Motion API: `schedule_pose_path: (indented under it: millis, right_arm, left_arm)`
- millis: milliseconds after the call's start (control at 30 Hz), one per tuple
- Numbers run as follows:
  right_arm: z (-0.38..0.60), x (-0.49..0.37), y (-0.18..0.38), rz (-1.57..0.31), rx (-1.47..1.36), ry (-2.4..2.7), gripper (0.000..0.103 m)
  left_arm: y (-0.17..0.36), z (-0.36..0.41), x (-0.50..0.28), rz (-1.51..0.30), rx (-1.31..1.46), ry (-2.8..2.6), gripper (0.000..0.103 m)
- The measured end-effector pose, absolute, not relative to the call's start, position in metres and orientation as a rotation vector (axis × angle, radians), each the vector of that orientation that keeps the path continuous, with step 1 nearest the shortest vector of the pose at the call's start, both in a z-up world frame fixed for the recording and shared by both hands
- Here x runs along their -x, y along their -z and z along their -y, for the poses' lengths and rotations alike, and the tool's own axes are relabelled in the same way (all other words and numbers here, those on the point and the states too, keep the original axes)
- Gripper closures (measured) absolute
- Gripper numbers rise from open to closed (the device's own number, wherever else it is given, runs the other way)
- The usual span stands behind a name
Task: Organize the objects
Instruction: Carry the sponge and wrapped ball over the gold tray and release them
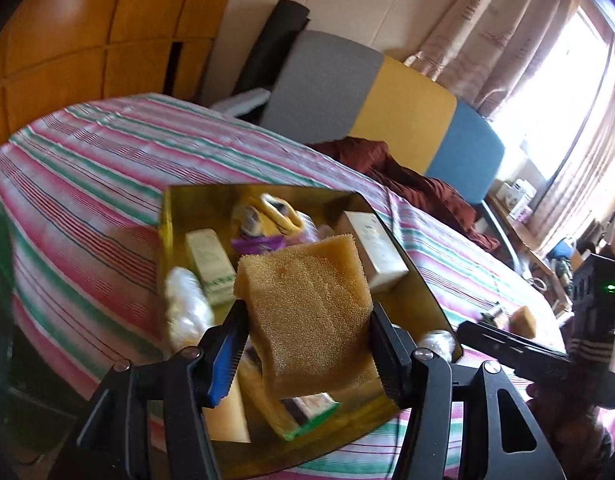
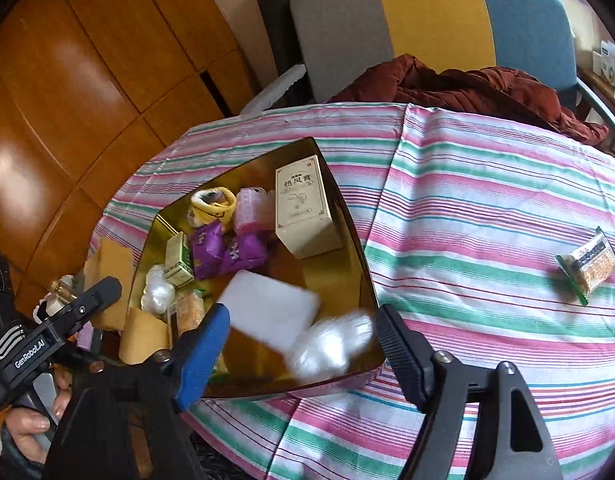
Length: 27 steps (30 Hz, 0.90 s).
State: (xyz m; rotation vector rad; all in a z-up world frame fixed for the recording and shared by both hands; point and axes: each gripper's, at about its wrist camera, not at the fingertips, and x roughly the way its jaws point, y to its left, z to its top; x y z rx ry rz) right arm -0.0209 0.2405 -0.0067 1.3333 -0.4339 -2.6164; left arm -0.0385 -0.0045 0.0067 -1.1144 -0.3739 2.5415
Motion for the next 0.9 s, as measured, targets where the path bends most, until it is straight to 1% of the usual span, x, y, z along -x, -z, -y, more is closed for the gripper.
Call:
schedule_pose_path:
  millis: [67, 133, 167, 233, 300, 367, 500, 633, 733, 833, 900]
  right_arm:
    - [-0.241, 0.019, 0.007, 0.431, -1.338, 2.619, 0.025]
    - [-0.24, 0.018, 0.008, 0.437, -1.338, 2.615, 0.023]
    - [-0.239, 0.017, 0.008, 0.436, -1.336, 2.619, 0.02]
    - [-0.234, 0.013, 0.006, 0.401, -1.312, 2.64, 0.018]
    - [-0.227, 0.009, 0.004, 0.352, -1.286, 2.662, 0.012]
    - [-0.221, 0.007, 0.003, 0.303, -1.275, 2.677, 0.006]
    - [-0.212, 0.001, 0.0, 0.224, -1.256, 2.692, 0.006]
    - [-0.202, -0.009, -0.014, 0.122, -1.146, 2.766, 0.006]
    - [-0.196, -0.016, -0.027, 0.037, -1.059, 2.846, 0.006]
    - [-0.188, -0.018, -0.028, -0.088, -1.067, 2.917, 0.006]
    - [-0.187, -0.017, -0.022, -0.11, -1.106, 2.932, 0.006]
  left_arm:
    - [-0.004, -0.001, 0.043, 0.396, 1.13, -2.509, 0.044]
    - [-0.001, -0.005, 0.049, 0.428, 1.152, -2.491, 0.043]
    - [0.0, -0.005, 0.052, 0.45, 1.162, -2.484, 0.043]
    - [0.002, -0.007, 0.062, 0.492, 1.176, -2.468, 0.038]
    - [0.004, -0.01, 0.07, 0.513, 1.191, -2.465, 0.028]
    - [0.007, -0.015, 0.075, 0.506, 1.192, -2.466, 0.021]
    - [0.015, -0.019, 0.072, 0.452, 1.227, -2.492, 0.021]
    - [0.015, -0.018, 0.055, 0.312, 1.188, -2.565, 0.021]
    - [0.015, -0.016, 0.046, 0.249, 1.173, -2.605, 0.021]
    - [0.012, -0.017, 0.04, 0.193, 1.152, -2.634, 0.021]
    - [0.009, -0.021, 0.037, 0.154, 1.134, -2.65, 0.021]
